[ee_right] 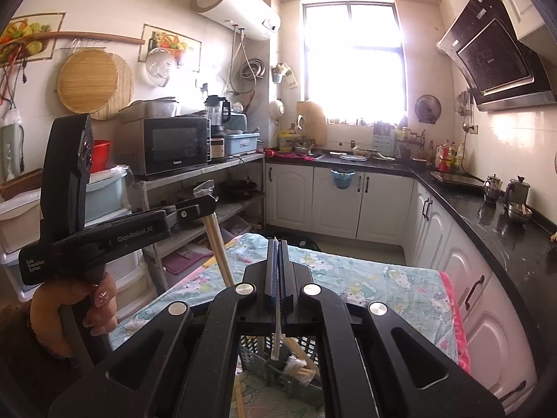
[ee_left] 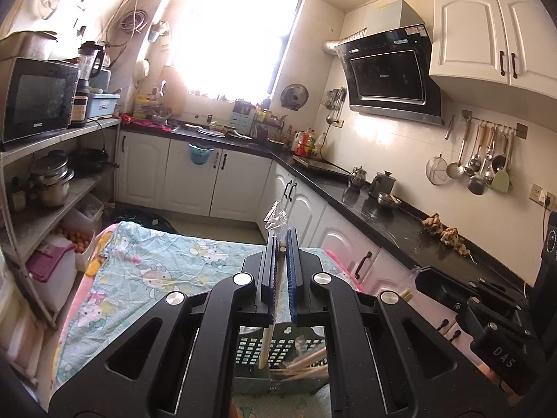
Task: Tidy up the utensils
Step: 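Lower both held chopsticks into the green basket from above, then open the left tool to drop its chopstick while the right tool opens too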
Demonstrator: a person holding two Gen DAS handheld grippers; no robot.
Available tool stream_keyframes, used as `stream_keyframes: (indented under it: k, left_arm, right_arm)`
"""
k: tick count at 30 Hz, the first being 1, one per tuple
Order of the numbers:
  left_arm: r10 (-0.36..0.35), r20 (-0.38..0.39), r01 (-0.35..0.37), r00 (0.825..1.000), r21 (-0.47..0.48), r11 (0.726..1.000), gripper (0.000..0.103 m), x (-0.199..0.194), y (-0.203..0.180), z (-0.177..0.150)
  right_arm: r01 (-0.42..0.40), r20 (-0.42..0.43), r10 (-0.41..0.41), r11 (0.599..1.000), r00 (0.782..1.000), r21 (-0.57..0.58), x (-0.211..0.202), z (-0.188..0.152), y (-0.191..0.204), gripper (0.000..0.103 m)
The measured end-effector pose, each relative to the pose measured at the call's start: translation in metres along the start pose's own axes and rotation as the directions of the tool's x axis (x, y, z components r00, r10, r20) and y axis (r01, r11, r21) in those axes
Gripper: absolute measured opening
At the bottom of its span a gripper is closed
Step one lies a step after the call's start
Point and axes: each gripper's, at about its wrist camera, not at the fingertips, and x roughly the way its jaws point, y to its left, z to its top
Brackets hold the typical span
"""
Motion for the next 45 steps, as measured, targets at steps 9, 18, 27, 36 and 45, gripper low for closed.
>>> stream_keyframes:
  k: [9, 18, 27, 36, 45]
  left_arm:
    - [0.016, 0.015, -0.017, 1.000, 0.044, 0.999, 0.003, 0.013, -0.003, -0.014]
    - [0.037, -0.002, -0.037, 0.999, 0.050, 0.998, 0.003, 0.029, 0.000, -0.029]
    - [0.047, -0.016, -0.046, 0.999, 0.050, 0.998, 0.003, 0.039, 0.007, -0.044]
    - [0.042, -0.051, -0.040, 0.998, 0.034, 0.999, 0.003, 0.047, 0.013, -0.063]
    - [0.036, -0.101, -0.034, 0.994, 0.024, 0.999, 0.003, 0.051, 0.015, -0.080]
  right_arm:
    - [0.027, 0.008, -0.027, 1.000, 1.000, -0.007, 0.006, -0.009, -0.003, 0.001]
    - [0.044, 0.013, -0.043, 0.998, 0.999, -0.041, 0.012, -0.019, 0.003, 0.001]
    - [0.038, -0.012, -0.039, 0.998, 0.999, -0.041, 0.023, -0.035, 0.005, 0.001]
    - [0.023, -0.057, -0.024, 1.000, 0.998, -0.008, 0.034, -0.052, 0.003, 0.001]
    - [0.026, -0.106, -0.022, 0.999, 0.994, 0.034, 0.039, -0.066, -0.002, 0.003]
